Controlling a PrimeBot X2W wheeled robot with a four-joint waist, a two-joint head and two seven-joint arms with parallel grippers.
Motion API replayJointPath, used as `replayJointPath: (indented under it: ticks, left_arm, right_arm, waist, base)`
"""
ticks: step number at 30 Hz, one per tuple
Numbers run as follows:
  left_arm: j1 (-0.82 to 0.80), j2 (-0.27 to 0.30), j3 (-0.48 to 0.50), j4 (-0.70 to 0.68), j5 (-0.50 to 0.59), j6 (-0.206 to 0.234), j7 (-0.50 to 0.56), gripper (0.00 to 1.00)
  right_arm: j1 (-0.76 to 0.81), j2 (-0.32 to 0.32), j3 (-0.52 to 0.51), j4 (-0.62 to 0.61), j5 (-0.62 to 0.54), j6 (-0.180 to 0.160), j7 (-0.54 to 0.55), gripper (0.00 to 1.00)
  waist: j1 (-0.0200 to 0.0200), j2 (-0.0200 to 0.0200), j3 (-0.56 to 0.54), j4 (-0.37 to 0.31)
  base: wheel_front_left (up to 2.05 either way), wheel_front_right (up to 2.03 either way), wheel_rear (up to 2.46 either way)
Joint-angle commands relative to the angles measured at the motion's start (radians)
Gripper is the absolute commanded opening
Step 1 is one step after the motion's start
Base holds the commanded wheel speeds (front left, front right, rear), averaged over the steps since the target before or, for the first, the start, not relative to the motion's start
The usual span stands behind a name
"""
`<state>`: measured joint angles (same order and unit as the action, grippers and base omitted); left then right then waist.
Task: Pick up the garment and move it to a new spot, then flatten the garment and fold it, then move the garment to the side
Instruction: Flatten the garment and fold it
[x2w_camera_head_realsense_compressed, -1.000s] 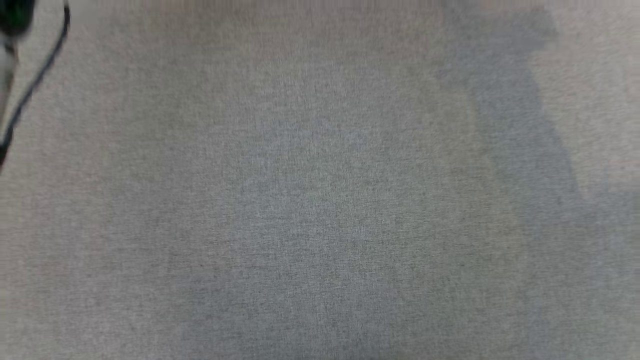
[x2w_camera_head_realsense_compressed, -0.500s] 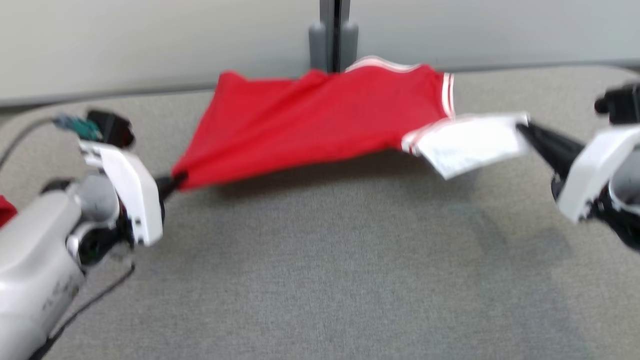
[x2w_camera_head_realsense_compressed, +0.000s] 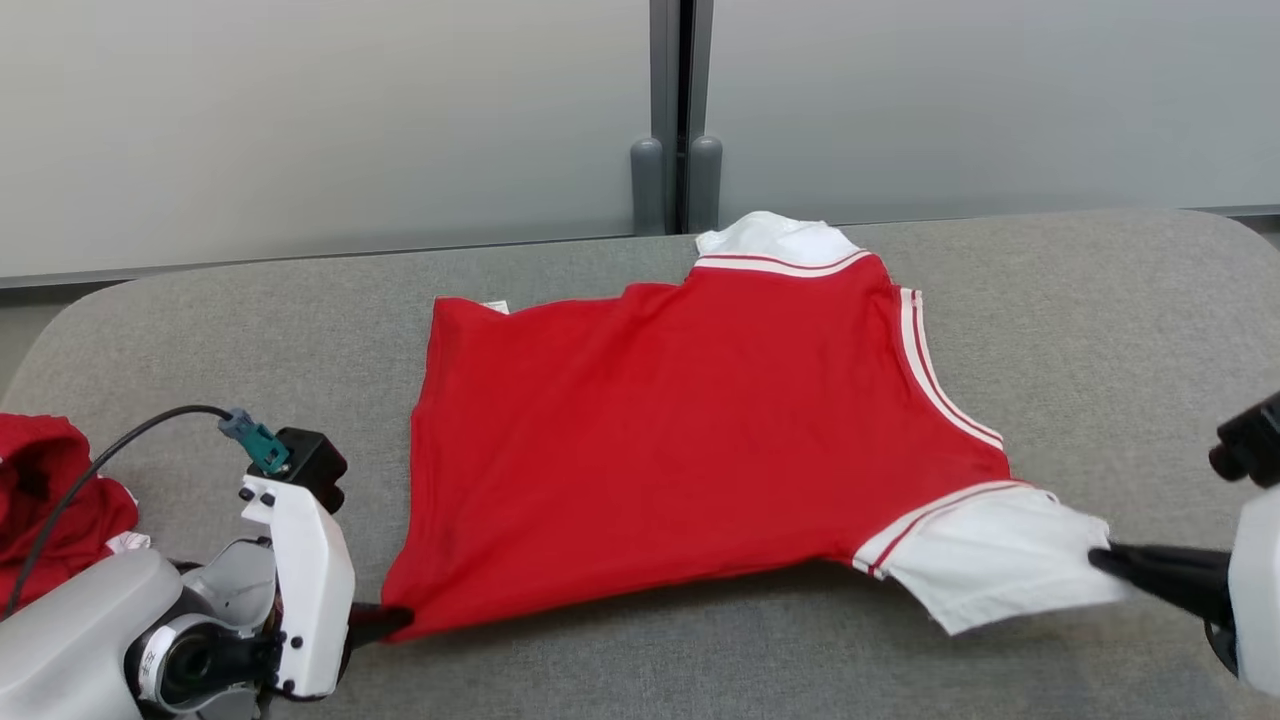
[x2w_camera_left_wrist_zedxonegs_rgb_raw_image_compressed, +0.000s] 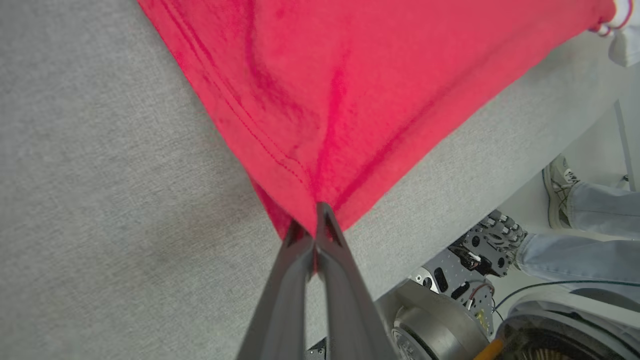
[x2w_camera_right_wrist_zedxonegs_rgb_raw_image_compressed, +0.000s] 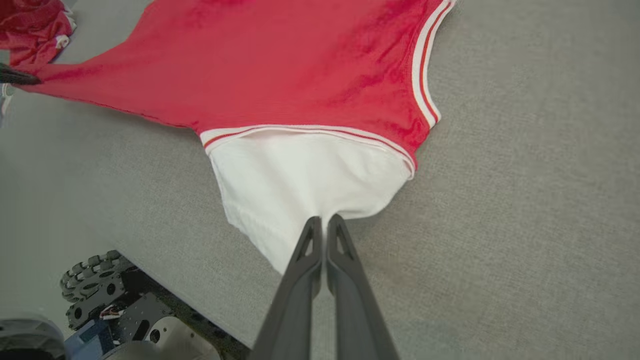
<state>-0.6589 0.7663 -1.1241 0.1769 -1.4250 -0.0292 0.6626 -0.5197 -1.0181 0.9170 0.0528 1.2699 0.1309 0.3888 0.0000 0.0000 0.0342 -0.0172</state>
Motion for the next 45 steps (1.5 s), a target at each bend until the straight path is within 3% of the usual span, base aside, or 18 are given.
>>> replayJointPath:
  ticks: [1, 4, 9, 17, 24, 34, 39, 45]
  left_arm:
    - [0.015, 0.014, -0.004, -0.020, -0.007, 0.013, 0.013, 0.00]
    - [0.033, 0.054, -0.024, -0.094, -0.032, 0.039, 0.075, 0.00]
    - [0.024, 0.102, -0.026, -0.183, -0.049, 0.079, 0.129, 0.00]
    - [-0.017, 0.108, -0.020, -0.192, -0.034, 0.101, 0.156, 0.00]
    - [-0.073, 0.079, -0.008, -0.159, -0.049, 0.103, 0.204, 0.00]
    - [-0.196, -0.012, 0.020, -0.010, -0.069, 0.091, 0.279, 0.00]
    - [-0.220, -0.030, 0.025, 0.045, -0.060, 0.079, 0.281, 0.00]
    - [-0.243, -0.054, 0.041, 0.076, -0.061, 0.064, 0.262, 0.00]
  right_arm:
    - [0.035, -0.023, -0.008, -0.021, 0.014, 0.000, 0.025, 0.00]
    - [0.097, -0.085, -0.047, -0.079, 0.021, 0.000, 0.081, 0.00]
    - [0.186, -0.133, -0.129, -0.178, 0.049, 0.000, 0.135, 0.00]
    - [0.251, -0.130, -0.265, -0.268, 0.033, 0.000, 0.224, 0.00]
    - [0.207, -0.030, -0.383, -0.237, 0.002, 0.000, 0.324, 0.00]
    - [0.070, 0.232, -0.534, -0.021, -0.106, 0.000, 0.492, 0.00]
    - [0.018, 0.317, -0.607, 0.082, -0.169, 0.000, 0.540, 0.00]
    - [-0.031, 0.394, -0.662, 0.109, -0.233, 0.000, 0.561, 0.00]
  waist:
    - [0.0000, 0.0000, 0.001, 0.001]
    - [0.0000, 0.0000, 0.006, 0.004]
    - [0.0000, 0.0000, 0.018, 0.008]
    - [0.0000, 0.0000, 0.065, 0.009]
    - [0.0000, 0.0000, 0.127, 0.012]
    - [0.0000, 0.0000, 0.237, 0.035]
    - [0.0000, 0.0000, 0.262, 0.044]
    - [0.0000, 0.0000, 0.284, 0.053]
  base:
    - [0.00, 0.00, 0.00]
    - [0.00, 0.00, 0.00]
    - [0.00, 0.00, 0.00]
    - [0.00, 0.00, 0.00]
    - [0.00, 0.00, 0.00]
    - [0.00, 0.00, 0.00]
    - [0.00, 0.00, 0.00]
    - [0.00, 0.00, 0.00]
